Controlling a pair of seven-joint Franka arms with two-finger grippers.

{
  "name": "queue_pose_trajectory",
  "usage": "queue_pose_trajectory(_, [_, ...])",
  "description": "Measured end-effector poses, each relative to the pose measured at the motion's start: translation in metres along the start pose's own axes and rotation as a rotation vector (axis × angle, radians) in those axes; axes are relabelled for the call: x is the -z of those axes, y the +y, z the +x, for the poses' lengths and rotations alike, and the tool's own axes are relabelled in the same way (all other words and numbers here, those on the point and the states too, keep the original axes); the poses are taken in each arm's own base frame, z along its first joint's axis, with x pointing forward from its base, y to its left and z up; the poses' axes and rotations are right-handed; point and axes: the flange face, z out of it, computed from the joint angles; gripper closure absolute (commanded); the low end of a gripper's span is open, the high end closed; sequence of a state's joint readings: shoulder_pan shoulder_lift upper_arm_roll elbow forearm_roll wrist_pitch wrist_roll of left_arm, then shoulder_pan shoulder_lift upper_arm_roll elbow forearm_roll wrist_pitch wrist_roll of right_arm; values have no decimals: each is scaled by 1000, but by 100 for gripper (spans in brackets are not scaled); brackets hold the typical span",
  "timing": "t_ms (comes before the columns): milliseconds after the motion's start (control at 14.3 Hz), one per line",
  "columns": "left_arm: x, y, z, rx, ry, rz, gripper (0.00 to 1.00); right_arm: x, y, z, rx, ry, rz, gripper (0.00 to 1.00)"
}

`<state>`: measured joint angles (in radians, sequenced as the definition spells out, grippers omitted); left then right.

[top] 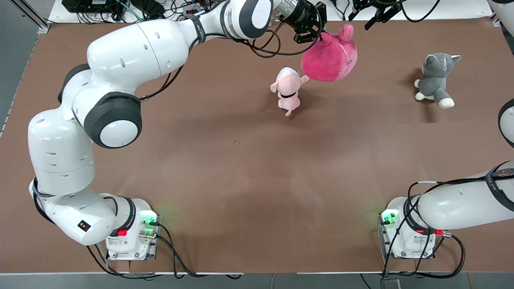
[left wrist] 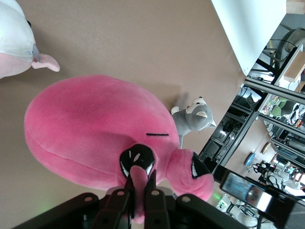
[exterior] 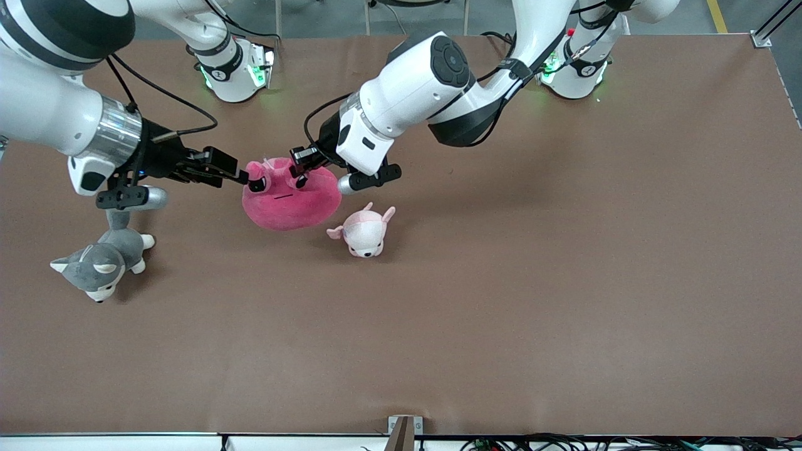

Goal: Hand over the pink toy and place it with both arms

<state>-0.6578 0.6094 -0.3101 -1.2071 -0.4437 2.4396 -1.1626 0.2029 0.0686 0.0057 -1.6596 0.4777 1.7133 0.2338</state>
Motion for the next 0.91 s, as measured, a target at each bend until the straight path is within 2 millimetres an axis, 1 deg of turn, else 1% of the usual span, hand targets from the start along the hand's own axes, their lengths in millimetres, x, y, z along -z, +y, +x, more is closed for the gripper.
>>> queue_pose_trajectory(350, [0,0,1,0,1,0,100,-13,-10,-2,16,-23,-7,31])
queue_pose_trajectory(700, [0,0,1,0,2,-1,100,-25,-15,-2,21,-49,-15,31])
queue_pose_trajectory(770, [1,1,1,0,4,-6,100,-27,-14,-2,20,-54,-17,33])
queue_pose_trajectory(840, [2,2,1,0,8,-15,100,-29,-14,-2,19,-59,-18,43])
queue_pose_trajectory(910, [2,2,2,0,10,-20,100,-31,-15,-2,21,-64,-20,57])
